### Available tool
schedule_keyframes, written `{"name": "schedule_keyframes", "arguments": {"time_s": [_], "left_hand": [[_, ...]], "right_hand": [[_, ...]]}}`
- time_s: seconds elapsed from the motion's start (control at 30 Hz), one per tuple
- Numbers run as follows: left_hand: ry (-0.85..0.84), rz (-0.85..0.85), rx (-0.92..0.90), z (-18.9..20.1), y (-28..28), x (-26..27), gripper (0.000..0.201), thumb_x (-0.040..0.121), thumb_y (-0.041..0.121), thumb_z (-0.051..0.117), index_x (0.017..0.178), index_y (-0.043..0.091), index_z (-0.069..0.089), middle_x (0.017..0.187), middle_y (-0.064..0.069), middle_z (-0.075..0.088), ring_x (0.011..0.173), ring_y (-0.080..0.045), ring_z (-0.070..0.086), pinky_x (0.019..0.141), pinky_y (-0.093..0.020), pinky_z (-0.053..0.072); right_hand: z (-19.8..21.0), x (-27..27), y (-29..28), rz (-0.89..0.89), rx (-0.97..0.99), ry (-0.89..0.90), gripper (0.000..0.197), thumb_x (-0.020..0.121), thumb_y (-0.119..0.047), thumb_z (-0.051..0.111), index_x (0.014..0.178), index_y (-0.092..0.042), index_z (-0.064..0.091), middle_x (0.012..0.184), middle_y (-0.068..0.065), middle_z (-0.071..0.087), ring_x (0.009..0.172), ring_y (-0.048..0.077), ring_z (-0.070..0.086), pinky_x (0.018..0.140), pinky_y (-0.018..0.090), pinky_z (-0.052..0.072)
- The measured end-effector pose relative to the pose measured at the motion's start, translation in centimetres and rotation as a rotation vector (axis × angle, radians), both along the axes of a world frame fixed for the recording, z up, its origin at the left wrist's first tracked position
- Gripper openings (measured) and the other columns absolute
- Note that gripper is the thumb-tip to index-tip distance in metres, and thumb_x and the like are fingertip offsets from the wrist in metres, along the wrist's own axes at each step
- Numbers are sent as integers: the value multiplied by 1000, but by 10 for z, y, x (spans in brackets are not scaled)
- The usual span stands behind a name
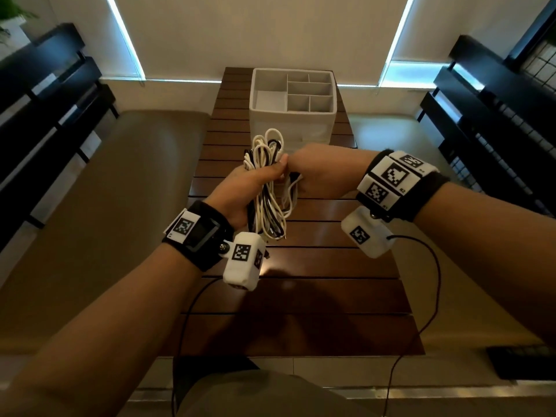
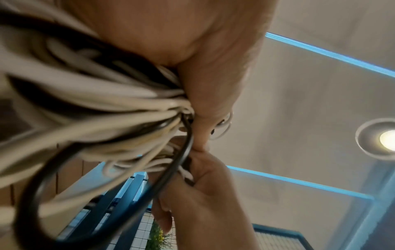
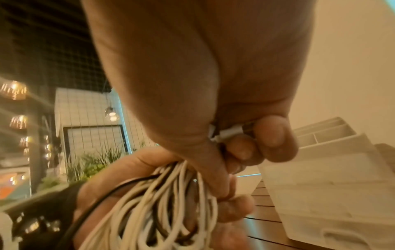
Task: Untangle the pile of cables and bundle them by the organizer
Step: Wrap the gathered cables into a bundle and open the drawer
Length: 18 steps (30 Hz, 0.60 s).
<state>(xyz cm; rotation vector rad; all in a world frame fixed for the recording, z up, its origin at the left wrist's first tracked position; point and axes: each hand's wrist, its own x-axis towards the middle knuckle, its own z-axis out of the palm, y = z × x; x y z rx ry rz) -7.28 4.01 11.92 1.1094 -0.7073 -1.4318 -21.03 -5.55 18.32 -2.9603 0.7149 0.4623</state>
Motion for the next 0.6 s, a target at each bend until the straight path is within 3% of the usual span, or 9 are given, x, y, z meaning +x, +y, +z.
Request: {"name": "schedule_keyframes", "arguments": {"time_s": [0.1,0.2,0.3,0.37,0.5,0.6], "left_hand": [[33,-19,4,-7,0,2,31,102,30,66,121,7,70,104,-16,75,87,-27,74,78,-41,63],[-7,-44,4,-13,-1,5,34,102,32,66,124,6,69,109,-17,74,93,-29,74,83,-42,61],[-41,-65,-15,-17,0,6,30,99,29,69,119,7,72,108,-18,74,95,-30,74,85,-42,60],[-75,-74,-14,-18,0,5,32,93,24,73,119,5,71,105,-18,75,92,-28,75,81,-40,62],[-151,-70,-6,-19,-1,7,37,86,13,79,119,-2,70,98,-16,75,84,-24,74,77,-35,62],[-168,-72,-12,-20,0,9,34,91,10,77,121,-2,70,99,-14,74,85,-23,73,78,-35,62]], "right_hand": [[-3,3,3,-27,13,-67,26,101,-13,60,124,-3,68,110,11,70,86,19,56,78,26,40],[-10,4,3,-86,67,-106,26,98,-9,63,122,-6,68,93,0,62,80,18,57,74,26,43],[-11,4,3,-147,101,-116,17,95,-7,65,111,-7,70,75,-5,56,66,12,54,61,22,42],[-11,5,4,-161,97,-103,11,94,-7,65,104,-6,70,76,0,60,67,15,57,60,22,45],[-17,10,4,-234,66,-142,16,89,-18,70,101,-7,70,87,8,69,82,28,68,70,38,58],[-18,7,2,-382,-39,-231,48,78,-38,85,104,-9,58,90,3,62,82,27,64,70,40,56]]}}
